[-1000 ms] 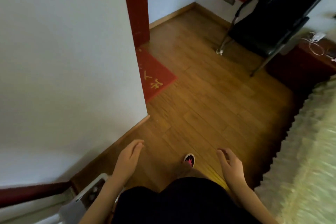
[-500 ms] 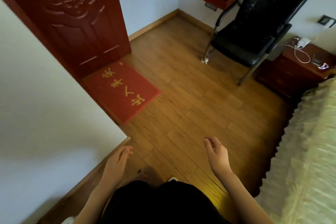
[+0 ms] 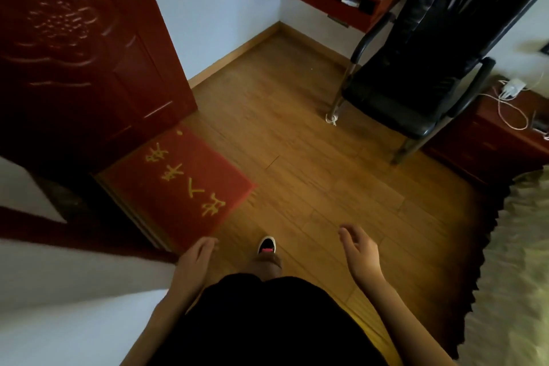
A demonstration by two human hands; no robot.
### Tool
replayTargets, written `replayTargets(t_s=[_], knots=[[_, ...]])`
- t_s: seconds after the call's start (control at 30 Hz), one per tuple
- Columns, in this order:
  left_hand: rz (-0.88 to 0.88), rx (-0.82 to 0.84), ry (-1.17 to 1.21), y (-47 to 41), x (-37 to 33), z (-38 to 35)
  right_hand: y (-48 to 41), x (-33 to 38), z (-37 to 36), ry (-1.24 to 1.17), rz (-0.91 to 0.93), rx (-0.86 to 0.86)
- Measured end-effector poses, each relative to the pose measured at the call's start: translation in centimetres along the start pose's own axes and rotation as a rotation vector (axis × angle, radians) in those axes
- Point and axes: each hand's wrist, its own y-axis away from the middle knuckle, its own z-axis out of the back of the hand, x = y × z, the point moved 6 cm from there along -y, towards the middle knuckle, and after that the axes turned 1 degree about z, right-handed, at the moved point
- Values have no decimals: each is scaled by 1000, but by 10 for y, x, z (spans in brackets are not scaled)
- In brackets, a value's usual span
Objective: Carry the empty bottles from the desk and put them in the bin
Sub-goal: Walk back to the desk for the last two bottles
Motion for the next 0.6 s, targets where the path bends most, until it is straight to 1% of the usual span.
replayTargets(t_s=[0.17,0.27,0.37,0.47,0.6], knots=[[-149,95,-22,-119,-138,12,-90,47,20,-15,-19,-70],[-231,81,-26,-172,-203,14,-136,63,32,-18,-67,-106],[-252,89,-35,-224,-248,6,-182,67,42,-29,-140,-142],[-237,104,-37,-276,-276,-11,-239,72,46,-33,-178,-153],[-181,76,-14,-349,-313,-32,-351,100,57,-41,-177,-108]])
